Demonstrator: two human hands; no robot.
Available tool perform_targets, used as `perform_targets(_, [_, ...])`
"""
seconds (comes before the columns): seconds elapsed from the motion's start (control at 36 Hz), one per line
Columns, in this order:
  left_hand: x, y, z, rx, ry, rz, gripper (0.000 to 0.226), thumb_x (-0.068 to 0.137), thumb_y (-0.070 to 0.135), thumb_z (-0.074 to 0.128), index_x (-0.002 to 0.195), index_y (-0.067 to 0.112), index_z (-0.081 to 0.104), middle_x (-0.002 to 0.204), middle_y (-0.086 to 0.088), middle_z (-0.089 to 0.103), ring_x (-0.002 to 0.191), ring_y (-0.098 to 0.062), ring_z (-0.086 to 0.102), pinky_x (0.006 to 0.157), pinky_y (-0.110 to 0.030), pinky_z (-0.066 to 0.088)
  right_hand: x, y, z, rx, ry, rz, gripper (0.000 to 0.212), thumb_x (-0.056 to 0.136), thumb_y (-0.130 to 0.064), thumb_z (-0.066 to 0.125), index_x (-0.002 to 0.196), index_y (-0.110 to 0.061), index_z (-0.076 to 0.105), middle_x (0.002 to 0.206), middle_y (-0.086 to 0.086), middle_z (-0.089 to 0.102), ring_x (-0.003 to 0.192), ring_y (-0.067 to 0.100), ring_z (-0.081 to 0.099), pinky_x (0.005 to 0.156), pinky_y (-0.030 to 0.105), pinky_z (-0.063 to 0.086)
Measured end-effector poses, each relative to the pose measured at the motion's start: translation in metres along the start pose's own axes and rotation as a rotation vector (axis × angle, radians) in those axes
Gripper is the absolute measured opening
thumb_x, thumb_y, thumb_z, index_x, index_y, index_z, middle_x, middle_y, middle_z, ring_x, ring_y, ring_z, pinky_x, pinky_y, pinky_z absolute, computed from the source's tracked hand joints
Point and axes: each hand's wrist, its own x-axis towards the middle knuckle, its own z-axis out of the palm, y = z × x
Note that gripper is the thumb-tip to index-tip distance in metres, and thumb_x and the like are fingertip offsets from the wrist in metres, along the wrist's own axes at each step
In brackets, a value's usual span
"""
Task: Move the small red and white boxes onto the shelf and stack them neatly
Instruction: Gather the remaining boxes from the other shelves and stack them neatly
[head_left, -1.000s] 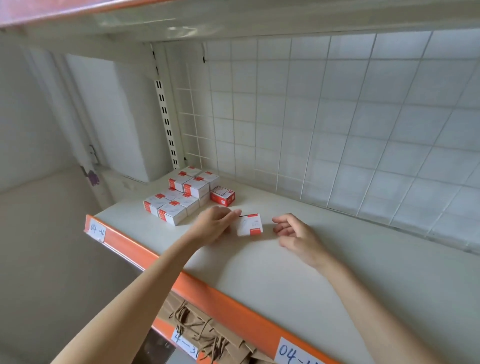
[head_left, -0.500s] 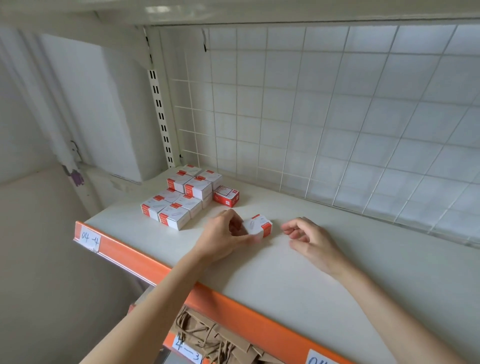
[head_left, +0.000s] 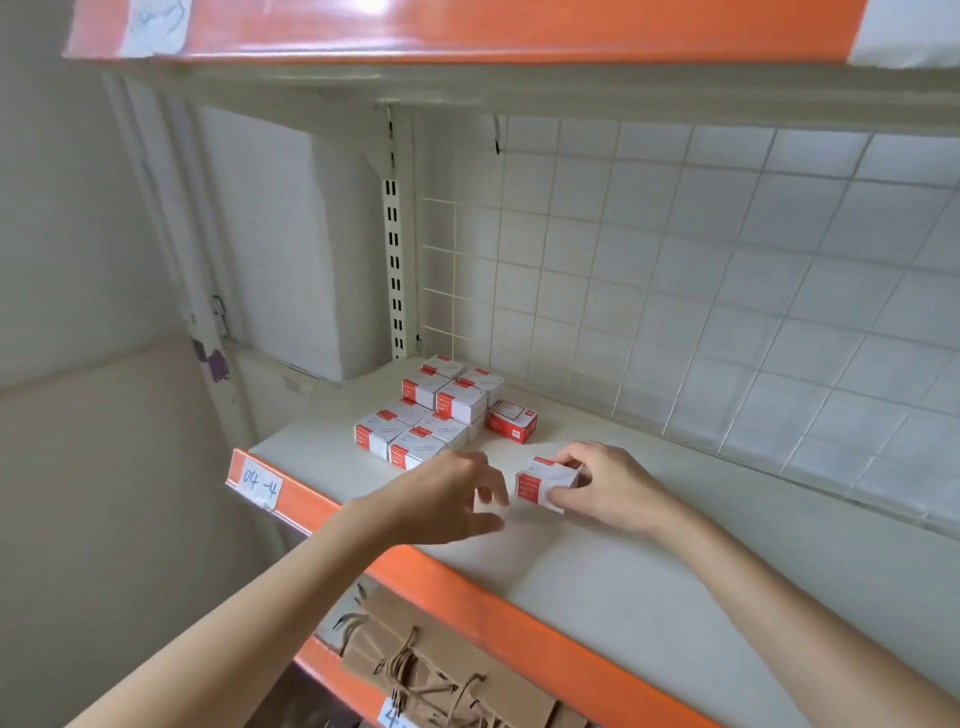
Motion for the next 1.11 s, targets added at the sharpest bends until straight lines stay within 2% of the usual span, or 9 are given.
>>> perform_targets(0.11, [-0.02, -0.028, -0.023, 0.024, 0.073, -0.063, 0.022, 0.085, 0.029, 0.067, 0.105, 0.018, 0.067, 0.099, -0.001, 0.062, 0.081, -0.012, 0.059, 0.074, -0.024, 0.049, 0.024, -0.041, 0.006, 0.044, 0.031, -0.081, 0.035, 0.078, -0.028, 0.069, 0.111, -0.021, 0.059, 0.101, -0.005, 0.059, 0.087, 0.011, 0.055, 0.068, 0.016, 0.039])
perform_targets(0.19, [-0.033, -0.046, -0.036, 0.027, 0.115, -0.094, 0.019, 0.085, 0.025, 0.068, 0.102, 0.016, 0.068, 0.096, -0.002, 0.063, 0.077, -0.011, 0.057, 0.073, -0.018, 0.044, 0.047, -0.071, 0.018, -0.006, 0.053, -0.159, 0.042, 0.079, -0.033, 0.069, 0.117, -0.018, 0.058, 0.117, -0.004, 0.05, 0.105, 0.014, 0.052, 0.085, 0.024, 0.04])
perform_targets(0.31, [-0.048, -0.067, -0.046, 0.046, 0.102, -0.123, 0.022, 0.086, 0.024, 0.066, 0.106, 0.014, 0.067, 0.1, -0.004, 0.062, 0.078, -0.009, 0.051, 0.07, -0.012, 0.038, 0.078, -0.1, 0.04, -0.106, 0.069, -0.159, 0.047, 0.083, -0.035, 0.064, 0.123, -0.012, 0.057, 0.119, 0.002, 0.042, 0.11, 0.02, 0.049, 0.085, 0.024, 0.037])
perform_targets(0.42, [-0.058, -0.086, -0.055, 0.065, 0.069, -0.144, 0.024, 0.087, 0.025, 0.065, 0.109, 0.015, 0.065, 0.105, -0.003, 0.061, 0.082, -0.01, 0.051, 0.072, -0.015, 0.038, 0.101, -0.117, 0.051, -0.181, 0.085, -0.103, 0.042, 0.084, -0.035, 0.059, 0.12, -0.014, 0.058, 0.121, 0.004, 0.044, 0.112, 0.024, 0.05, 0.094, 0.035, 0.043])
perform_targets(0.53, [-0.061, -0.098, -0.059, 0.057, 0.059, -0.149, 0.025, 0.087, 0.026, 0.065, 0.11, 0.016, 0.065, 0.105, -0.003, 0.061, 0.09, -0.015, 0.057, 0.077, -0.02, 0.043, 0.111, -0.13, 0.059, -0.25, 0.178, -0.096, 0.036, 0.088, -0.036, 0.054, 0.112, -0.01, 0.06, 0.117, 0.005, 0.044, 0.109, 0.024, 0.051, 0.089, 0.037, 0.047])
perform_targets(0.67, [-0.06, -0.102, -0.054, 0.06, 0.061, -0.087, 0.024, 0.087, 0.03, 0.065, 0.109, 0.02, 0.064, 0.107, 0.002, 0.058, 0.089, -0.012, 0.06, 0.067, -0.014, 0.039, 0.109, -0.127, 0.068, -0.383, 0.143, -0.091, 0.04, 0.092, -0.034, 0.051, 0.124, -0.01, 0.056, 0.14, 0.007, 0.033, 0.124, 0.026, 0.041, 0.097, 0.04, 0.041])
perform_targets(0.81, [-0.046, -0.095, -0.051, 0.024, 0.069, 0.024, 0.022, 0.087, 0.027, 0.065, 0.106, 0.017, 0.066, 0.104, -0.001, 0.058, 0.086, -0.015, 0.06, 0.073, -0.018, 0.043, 0.098, -0.115, 0.051, -0.283, 0.216, -0.112, 0.036, 0.092, -0.03, 0.052, 0.126, -0.019, 0.057, 0.121, 0.002, 0.048, 0.111, 0.02, 0.051, 0.084, 0.03, 0.042])
perform_targets(0.97, [-0.011, -0.066, -0.038, 0.044, 0.031, 0.152, 0.019, 0.088, 0.028, 0.063, 0.104, 0.019, 0.067, 0.098, 0.002, 0.058, 0.083, -0.012, 0.056, 0.077, -0.026, 0.046, 0.064, -0.074, 0.027, -0.212, 0.191, -0.106, 0.02, 0.086, -0.014, 0.058, 0.104, -0.013, 0.066, 0.092, -0.003, 0.052, 0.079, 0.015, 0.053, 0.079, 0.029, 0.046])
perform_targets(1.11, [0.019, -0.017, -0.024, 0.097, -0.045, 0.289, 0.025, 0.09, 0.03, 0.06, 0.112, 0.019, 0.064, 0.105, 0.0, 0.06, 0.091, -0.014, 0.057, 0.072, -0.02, 0.039, 0.01, -0.028, 0.003, -0.337, 0.132, -0.014, 0.026, 0.089, -0.017, 0.053, 0.113, -0.02, 0.061, 0.092, -0.006, 0.053, 0.086, 0.014, 0.054, 0.078, 0.027, 0.043])
